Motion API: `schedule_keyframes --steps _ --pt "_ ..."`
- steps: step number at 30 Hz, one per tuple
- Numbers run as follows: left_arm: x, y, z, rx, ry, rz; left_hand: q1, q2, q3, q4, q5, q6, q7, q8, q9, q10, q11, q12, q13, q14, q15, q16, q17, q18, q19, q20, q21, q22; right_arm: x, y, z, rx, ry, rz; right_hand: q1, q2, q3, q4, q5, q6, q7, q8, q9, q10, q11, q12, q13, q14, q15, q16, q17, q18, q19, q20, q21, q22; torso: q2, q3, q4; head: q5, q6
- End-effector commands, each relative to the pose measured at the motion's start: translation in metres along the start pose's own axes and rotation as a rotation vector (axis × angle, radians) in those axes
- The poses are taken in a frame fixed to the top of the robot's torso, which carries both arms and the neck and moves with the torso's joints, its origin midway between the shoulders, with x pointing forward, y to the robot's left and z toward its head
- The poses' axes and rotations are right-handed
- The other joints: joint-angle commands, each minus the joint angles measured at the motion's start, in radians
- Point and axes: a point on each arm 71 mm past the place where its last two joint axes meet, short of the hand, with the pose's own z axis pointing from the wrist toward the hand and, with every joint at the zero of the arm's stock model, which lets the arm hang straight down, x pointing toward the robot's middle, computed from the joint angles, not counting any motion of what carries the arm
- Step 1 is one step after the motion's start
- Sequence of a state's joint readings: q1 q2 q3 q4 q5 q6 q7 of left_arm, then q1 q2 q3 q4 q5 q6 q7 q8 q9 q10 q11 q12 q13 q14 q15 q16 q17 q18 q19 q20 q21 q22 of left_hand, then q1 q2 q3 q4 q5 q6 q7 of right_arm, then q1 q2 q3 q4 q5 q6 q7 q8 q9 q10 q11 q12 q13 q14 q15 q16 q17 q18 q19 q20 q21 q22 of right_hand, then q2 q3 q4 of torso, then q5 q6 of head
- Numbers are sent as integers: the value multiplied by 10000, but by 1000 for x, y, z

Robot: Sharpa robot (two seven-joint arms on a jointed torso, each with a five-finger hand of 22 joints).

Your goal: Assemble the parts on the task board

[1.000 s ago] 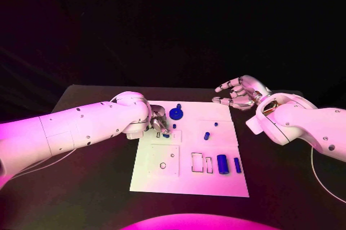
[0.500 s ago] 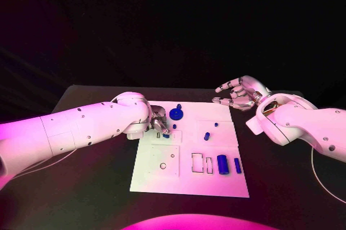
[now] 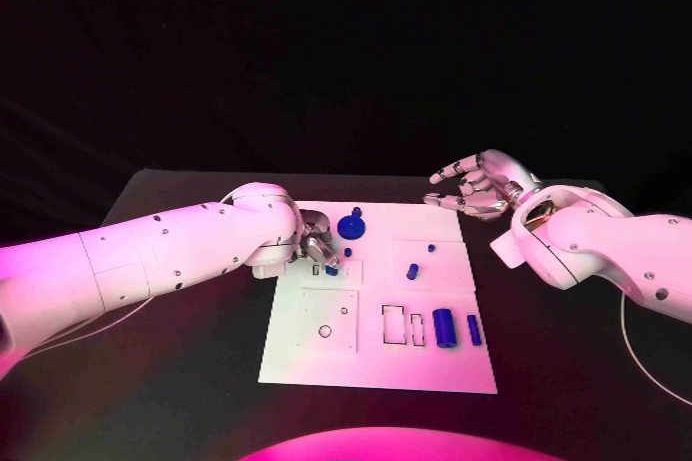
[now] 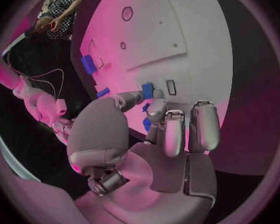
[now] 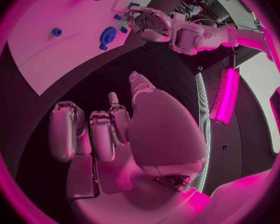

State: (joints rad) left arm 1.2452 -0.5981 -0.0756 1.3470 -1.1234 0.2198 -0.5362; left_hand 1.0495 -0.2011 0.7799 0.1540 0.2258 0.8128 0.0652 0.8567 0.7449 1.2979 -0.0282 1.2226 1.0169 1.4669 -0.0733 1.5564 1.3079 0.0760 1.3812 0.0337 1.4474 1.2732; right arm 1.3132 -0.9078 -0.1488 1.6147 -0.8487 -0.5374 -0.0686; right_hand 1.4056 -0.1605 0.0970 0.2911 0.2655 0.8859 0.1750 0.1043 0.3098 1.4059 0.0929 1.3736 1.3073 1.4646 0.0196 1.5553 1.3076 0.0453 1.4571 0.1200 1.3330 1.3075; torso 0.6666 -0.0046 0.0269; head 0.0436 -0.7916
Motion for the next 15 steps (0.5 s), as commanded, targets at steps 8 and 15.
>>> schedule_keyframes --steps 8,15 --pt "3 -1 2 4 226 -14 -326 34 -499 259 -47 414 -273 -94 16 36 -10 65 27 972 -90 25 2420 -104 26 -21 -17 5 1 1 0 -181 103 -89 -23 83 21 -23 50 74 -1 55 -10 -47 -33 -58 764 906 -40 -67 1990 114 -79 -4 -69 1284 -7 -4 0 -28 -26" --pt "2 -1 2 -11 227 -25 -446 45 -769 410 -50 444 -268 -130 30 34 -4 67 40 972 -86 23 2417 -104 30 -20 -22 6 1 1 0 -183 96 -87 -63 99 19 -14 42 72 -2 59 -17 -55 -34 -66 754 903 -42 -73 1977 119 -88 -7 -92 1274 -10 0 1 -30 -27"
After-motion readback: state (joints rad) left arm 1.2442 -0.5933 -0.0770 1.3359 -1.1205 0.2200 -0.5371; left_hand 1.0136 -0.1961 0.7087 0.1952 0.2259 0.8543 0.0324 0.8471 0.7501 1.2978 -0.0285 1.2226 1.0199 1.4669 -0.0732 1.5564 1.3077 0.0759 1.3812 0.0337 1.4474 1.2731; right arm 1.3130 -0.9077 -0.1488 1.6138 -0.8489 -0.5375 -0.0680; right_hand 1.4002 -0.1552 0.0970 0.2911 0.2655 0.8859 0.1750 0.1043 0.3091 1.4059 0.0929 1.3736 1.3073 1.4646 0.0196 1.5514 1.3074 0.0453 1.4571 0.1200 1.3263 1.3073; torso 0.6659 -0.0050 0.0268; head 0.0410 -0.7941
